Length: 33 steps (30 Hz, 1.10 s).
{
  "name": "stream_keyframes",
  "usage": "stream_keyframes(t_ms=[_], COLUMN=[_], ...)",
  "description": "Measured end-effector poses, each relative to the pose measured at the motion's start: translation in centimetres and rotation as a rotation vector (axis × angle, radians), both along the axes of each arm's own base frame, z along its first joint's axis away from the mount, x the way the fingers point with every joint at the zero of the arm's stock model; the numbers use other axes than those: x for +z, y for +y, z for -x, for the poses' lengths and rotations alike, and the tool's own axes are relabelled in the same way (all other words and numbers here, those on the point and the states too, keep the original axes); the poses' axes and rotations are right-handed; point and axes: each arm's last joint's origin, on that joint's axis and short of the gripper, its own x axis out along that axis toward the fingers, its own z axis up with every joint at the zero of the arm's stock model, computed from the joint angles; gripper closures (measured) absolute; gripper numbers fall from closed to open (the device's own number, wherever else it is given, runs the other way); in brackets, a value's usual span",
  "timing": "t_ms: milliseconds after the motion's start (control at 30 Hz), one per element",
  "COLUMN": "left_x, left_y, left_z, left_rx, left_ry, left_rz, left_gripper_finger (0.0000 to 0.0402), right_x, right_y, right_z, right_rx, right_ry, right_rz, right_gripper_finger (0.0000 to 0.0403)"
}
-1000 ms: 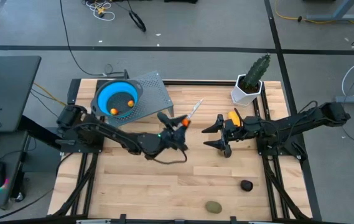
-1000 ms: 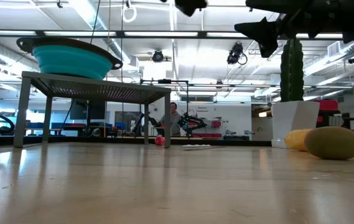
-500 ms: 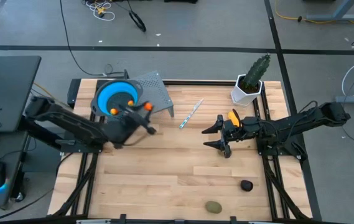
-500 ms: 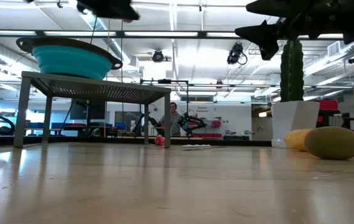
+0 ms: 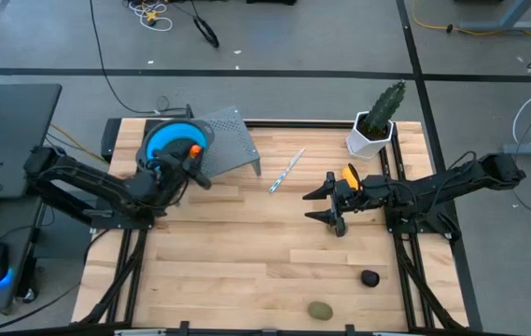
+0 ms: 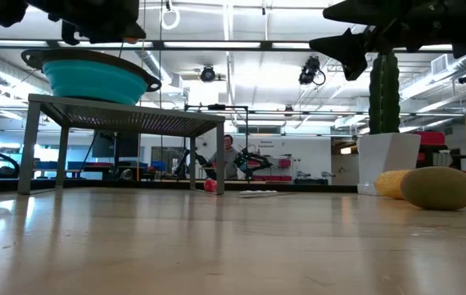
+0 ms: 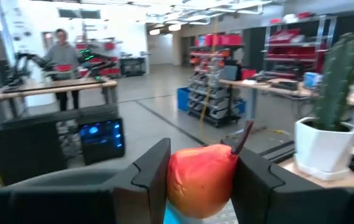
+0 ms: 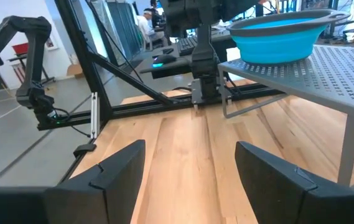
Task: Pick & Place Fruit
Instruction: Put the right orange pear into the blue strainer bowl, then put the yellow mango into the blue strainer bowl
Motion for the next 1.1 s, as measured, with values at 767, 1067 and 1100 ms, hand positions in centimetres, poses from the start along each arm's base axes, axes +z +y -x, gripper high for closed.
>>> stream_keyframes(t_ms=[767,1067,1100], left_x=[0.4,1.3,1.2], left_y=[-0.3,-0.5,-0.5], left_z=[-0.6,-1.1,-1.2], left_rx=[-0.206,-0.517,-0.514], left_ry=[-0.082,-0.193,-0.19], left_rz=[-0.033,-0.117,-0.117], left_gripper_finger=[0.0149,0.0157,0.0157], right_x=[-0.4,-3.0,-3.3], right_y=[-0.1,-1.6,-1.8], right_z=[0.0,1.5,1.8], right_rx=[-0.032,-0.501,-0.563], right_ry=[0.04,0.328,0.36], right_rz=[0.011,0.11,0.107], right_gripper_finger=[0.0143,0.0143,0.0143])
